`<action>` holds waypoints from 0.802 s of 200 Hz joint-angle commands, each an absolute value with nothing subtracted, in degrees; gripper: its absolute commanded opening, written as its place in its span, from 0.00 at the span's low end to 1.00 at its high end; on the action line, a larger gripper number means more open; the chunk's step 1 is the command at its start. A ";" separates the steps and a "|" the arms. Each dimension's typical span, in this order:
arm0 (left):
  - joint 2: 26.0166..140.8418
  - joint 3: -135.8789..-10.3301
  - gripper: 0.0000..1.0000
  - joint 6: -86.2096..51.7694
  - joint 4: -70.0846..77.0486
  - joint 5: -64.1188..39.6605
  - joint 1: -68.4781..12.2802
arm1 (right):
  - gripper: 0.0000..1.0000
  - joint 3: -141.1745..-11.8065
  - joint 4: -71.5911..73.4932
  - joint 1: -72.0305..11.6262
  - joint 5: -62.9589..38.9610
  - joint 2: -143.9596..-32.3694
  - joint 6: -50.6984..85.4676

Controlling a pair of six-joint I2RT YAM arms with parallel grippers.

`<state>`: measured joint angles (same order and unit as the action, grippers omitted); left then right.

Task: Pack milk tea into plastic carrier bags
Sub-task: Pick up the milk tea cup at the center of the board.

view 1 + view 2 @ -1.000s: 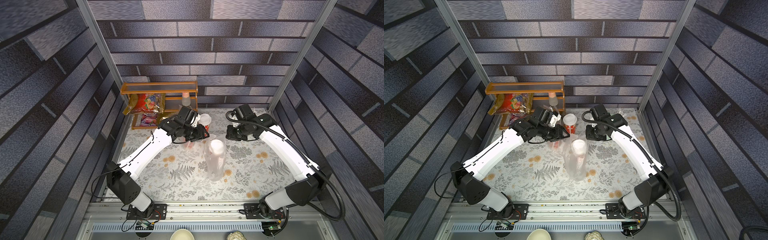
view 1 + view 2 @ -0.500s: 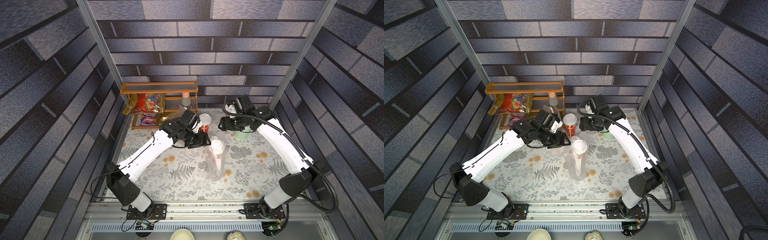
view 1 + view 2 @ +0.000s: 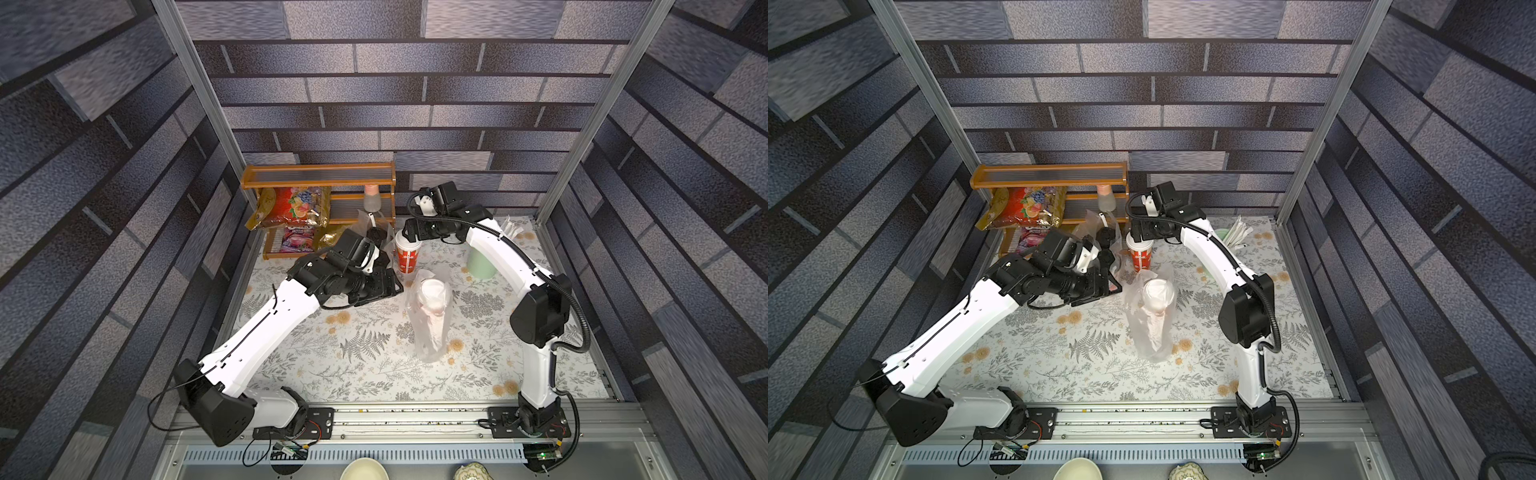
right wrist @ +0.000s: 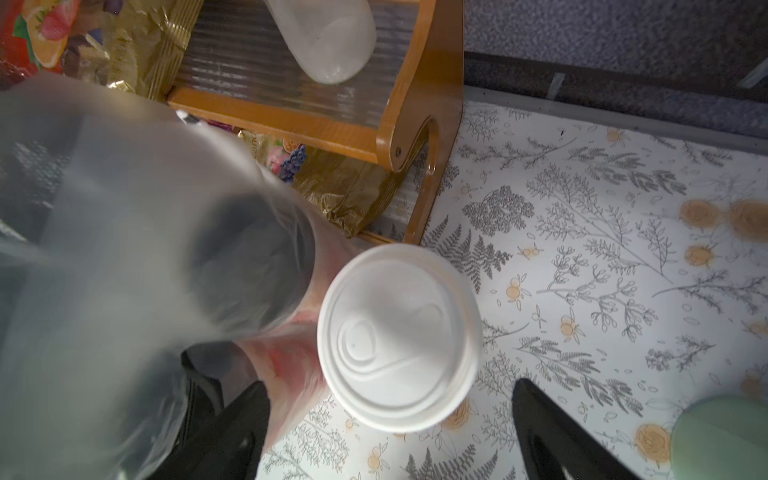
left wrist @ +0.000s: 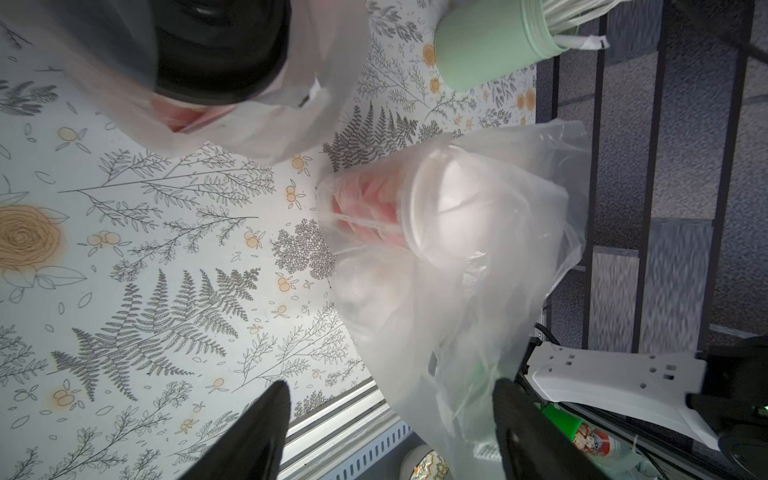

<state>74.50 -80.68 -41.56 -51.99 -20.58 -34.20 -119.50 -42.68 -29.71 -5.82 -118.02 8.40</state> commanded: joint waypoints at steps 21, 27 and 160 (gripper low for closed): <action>66.46 -74.72 0.80 -44.36 -49.92 -19.89 -27.76 | 0.93 -123.38 -40.19 -31.28 -0.52 -122.07 4.76; 65.76 -74.17 0.80 -44.38 -49.93 -20.27 -26.87 | 0.93 -123.42 -40.17 -31.27 -0.21 -122.45 4.66; 63.71 -70.44 0.80 -43.67 -49.57 -24.00 -22.28 | 0.84 -120.88 -40.68 -34.10 5.58 -125.31 0.86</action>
<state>64.93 -71.26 -43.62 -50.11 -22.76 -22.90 -121.97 -40.60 -33.41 3.03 -124.07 2.42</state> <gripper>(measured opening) 0.804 0.847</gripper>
